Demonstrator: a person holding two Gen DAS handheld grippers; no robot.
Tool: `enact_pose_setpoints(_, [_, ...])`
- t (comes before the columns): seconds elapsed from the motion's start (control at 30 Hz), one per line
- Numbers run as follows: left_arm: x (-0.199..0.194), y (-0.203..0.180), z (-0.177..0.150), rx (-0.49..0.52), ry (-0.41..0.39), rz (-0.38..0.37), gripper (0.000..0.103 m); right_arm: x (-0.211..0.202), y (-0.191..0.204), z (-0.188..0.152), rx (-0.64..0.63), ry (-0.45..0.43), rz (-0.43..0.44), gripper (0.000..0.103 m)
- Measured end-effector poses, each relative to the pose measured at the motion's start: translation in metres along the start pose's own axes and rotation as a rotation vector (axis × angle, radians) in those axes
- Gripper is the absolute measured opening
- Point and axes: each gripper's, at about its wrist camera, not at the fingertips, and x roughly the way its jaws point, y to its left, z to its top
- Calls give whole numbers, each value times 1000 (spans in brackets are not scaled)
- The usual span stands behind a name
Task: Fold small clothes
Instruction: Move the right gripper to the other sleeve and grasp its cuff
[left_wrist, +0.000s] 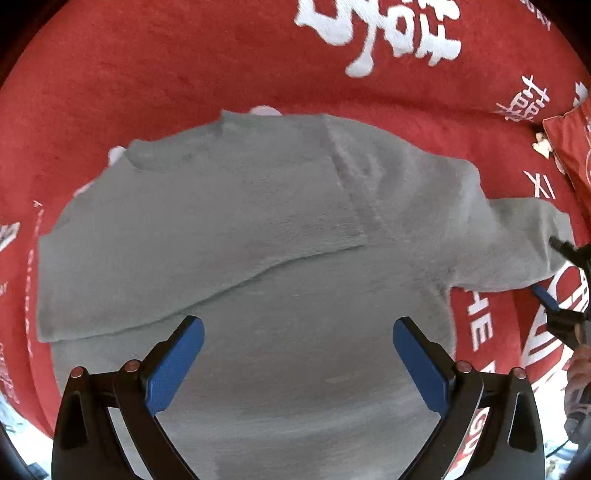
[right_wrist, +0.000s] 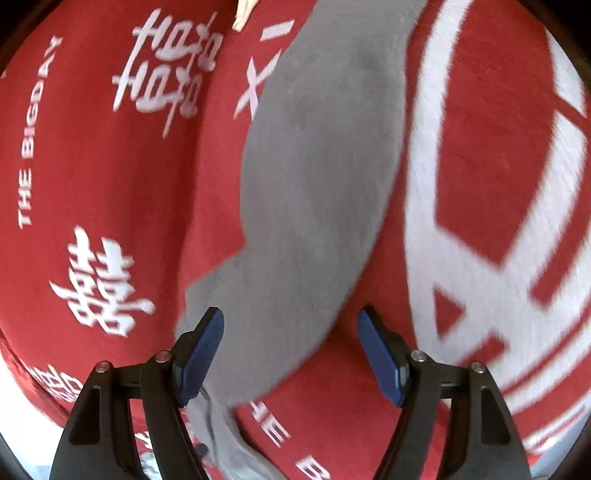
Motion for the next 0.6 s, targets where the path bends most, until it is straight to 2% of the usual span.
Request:
enact_pose_setpoints(0.17, [5,-15,4,9,13,-3,102,-18,13,27,-47,-87,19,78])
enact_pose_setpoints(0.3, [8,-21,4,16,11,-10,102,-22,6,45,22,-124,62,75])
enact_pose_setpoints(0.33, [9,-21,6,22,16,-10,102,-22,4,47,45,-127,72,69])
enact_pose_setpoints(0.37, [10,-21,6,23,21,-14,102,-20,1,48,77,-123,78,47])
enact_pose_setpoints(0.4, [9,-20,7,22,19,-22,102,-16,-4,50,119,-107,95,16])
enact_pose_setpoints(0.43, [6,-17,7,22,10,-23,103,-14,-7,50,145,-97,115,5])
enact_pose_setpoints(0.5, [0,-14,8,25,-13,-20,102,-14,-9,49,177,-98,175,6])
enact_pose_setpoints(0.6, [-8,-1,9,24,-44,-11,103,-19,12,45,125,-92,252,6])
